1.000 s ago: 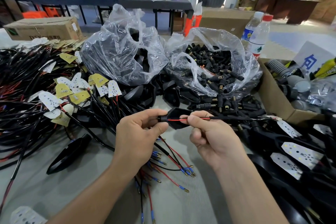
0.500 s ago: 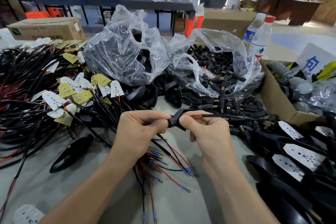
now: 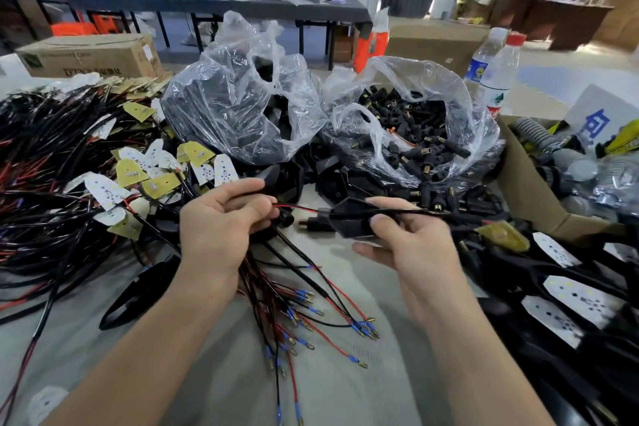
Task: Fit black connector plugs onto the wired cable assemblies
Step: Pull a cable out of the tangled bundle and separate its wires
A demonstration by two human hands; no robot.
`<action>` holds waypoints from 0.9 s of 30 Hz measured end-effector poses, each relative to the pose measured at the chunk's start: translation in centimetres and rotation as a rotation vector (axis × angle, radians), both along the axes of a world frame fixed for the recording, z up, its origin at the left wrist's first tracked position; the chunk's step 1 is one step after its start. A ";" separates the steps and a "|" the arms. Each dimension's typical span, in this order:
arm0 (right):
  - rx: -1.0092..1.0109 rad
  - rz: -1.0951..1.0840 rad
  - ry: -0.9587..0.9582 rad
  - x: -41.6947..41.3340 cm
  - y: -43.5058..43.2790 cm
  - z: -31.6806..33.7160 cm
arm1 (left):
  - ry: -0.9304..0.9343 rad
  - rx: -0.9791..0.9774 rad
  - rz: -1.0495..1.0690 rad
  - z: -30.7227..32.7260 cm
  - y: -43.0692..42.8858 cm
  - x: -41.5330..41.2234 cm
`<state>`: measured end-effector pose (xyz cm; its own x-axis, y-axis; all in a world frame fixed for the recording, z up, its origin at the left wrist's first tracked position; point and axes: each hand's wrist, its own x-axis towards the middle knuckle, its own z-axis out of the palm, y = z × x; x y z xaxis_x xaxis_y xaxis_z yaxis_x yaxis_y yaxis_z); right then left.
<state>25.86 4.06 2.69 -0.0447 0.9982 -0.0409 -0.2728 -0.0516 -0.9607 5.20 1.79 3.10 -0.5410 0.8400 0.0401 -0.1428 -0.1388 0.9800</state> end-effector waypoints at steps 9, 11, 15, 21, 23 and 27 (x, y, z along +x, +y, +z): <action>0.074 0.044 -0.285 0.8 0.3 -0.6 | 0.045 -0.061 -0.077 0.4 0.0 -0.9; 0.194 0.200 -0.470 0.1 -0.4 -0.7 | -0.025 -0.062 -0.156 0.3 0.0 -0.4; 0.389 0.234 -0.788 -1.6 -1.0 -1.0 | -0.158 -0.008 -0.250 0.4 0.2 0.3; 0.333 0.189 -0.698 -1.6 -0.6 -1.0 | -0.124 0.036 -0.225 0.7 0.0 -0.5; 0.325 0.066 -0.953 -1.3 -0.4 -1.2 | -0.019 0.060 -0.219 0.9 -0.2 -0.8; 0.307 -0.021 -0.899 -0.6 0.1 -1.0 | 0.113 0.113 -0.242 1.3 -0.5 -0.8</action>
<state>25.23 4.16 1.69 -0.1061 0.9712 0.2135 0.5773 0.2350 -0.7820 4.43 1.24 4.44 -0.3120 0.9311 0.1892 -0.0761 -0.2230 0.9718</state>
